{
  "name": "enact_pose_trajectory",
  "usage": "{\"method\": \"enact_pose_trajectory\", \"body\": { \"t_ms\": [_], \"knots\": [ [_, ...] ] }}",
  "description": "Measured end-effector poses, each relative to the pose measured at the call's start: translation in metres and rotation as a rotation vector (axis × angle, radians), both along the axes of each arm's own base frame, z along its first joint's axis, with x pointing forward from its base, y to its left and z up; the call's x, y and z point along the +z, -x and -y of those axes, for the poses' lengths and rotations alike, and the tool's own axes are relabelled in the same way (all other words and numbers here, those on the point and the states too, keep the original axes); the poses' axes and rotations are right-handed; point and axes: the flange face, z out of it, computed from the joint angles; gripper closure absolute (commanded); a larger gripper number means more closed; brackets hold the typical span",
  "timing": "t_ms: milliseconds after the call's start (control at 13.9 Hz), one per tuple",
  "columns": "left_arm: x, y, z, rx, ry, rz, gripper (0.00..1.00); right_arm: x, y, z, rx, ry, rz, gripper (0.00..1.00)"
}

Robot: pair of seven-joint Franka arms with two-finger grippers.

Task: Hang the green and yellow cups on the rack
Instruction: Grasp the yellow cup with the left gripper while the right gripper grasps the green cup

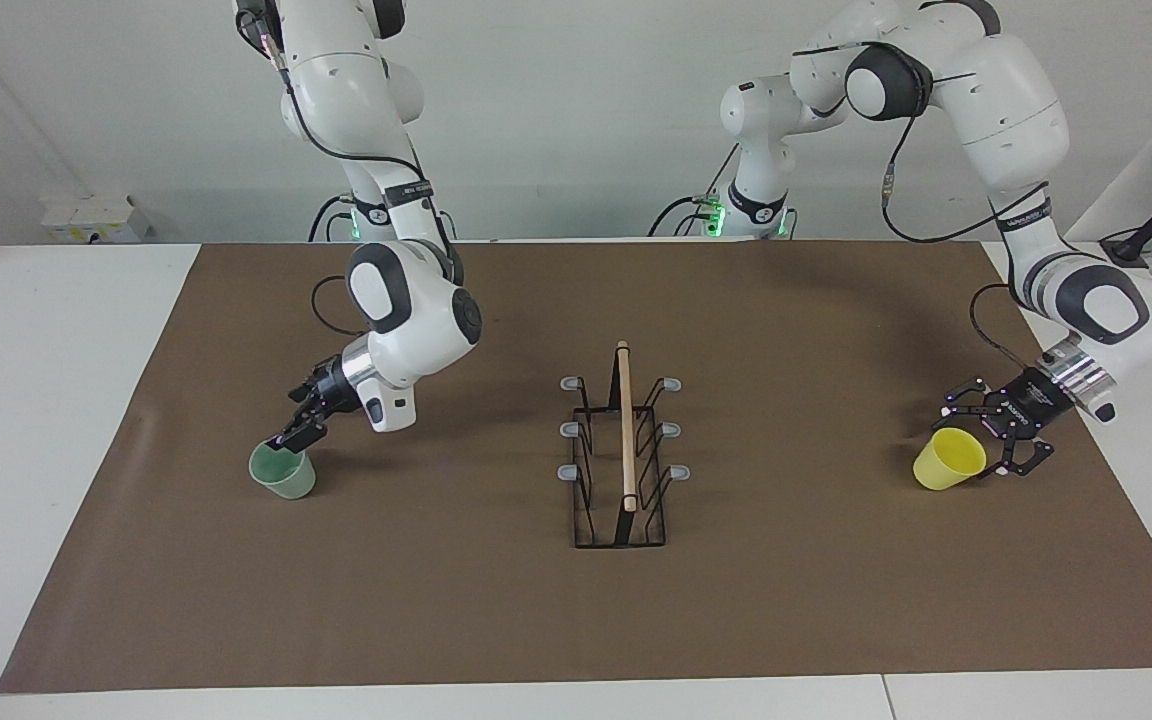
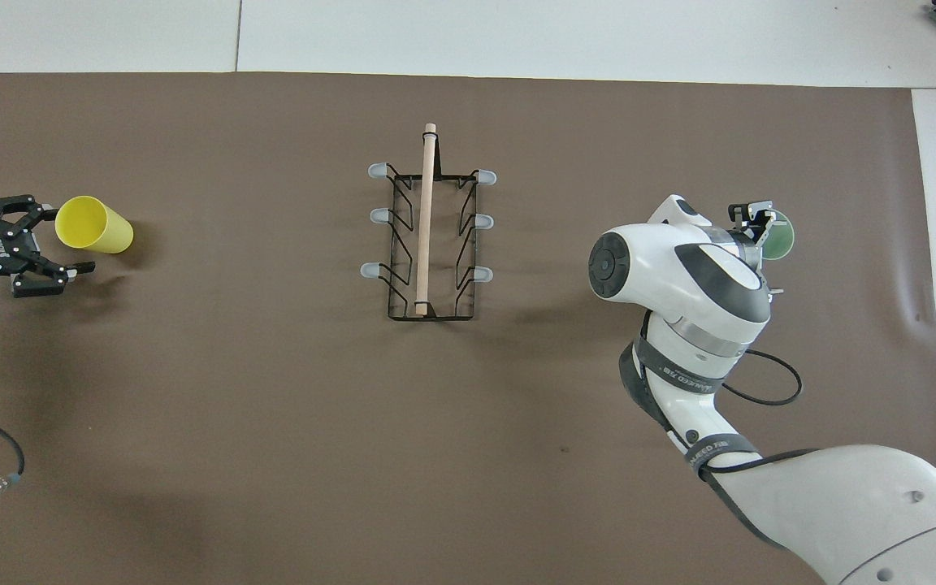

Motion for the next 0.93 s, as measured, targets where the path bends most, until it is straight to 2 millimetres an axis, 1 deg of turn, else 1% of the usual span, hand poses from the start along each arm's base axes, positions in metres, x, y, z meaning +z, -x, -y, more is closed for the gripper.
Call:
{"method": "enact_pose_trajectory", "body": {
  "t_ms": [144, 431, 718, 934],
  "knots": [
    [0.000, 0.002, 0.000, 0.013, 0.010, 0.003, 0.00, -0.002, -0.003, -0.005, 0.044, 0.015, 0.007, 0.00],
    [-0.002, 0.006, 0.002, 0.035, -0.002, 0.004, 0.00, -0.022, -0.006, -0.016, 0.130, 0.053, -0.007, 0.00],
    [-0.009, 0.010, 0.013, 0.055, 0.027, 0.000, 0.00, -0.036, -0.008, -0.017, 0.169, 0.069, -0.020, 0.00],
    [-0.011, 0.012, 0.013, 0.078, 0.044, 0.003, 0.00, -0.043, -0.007, -0.017, 0.179, 0.075, -0.030, 0.00]
  ]
}}
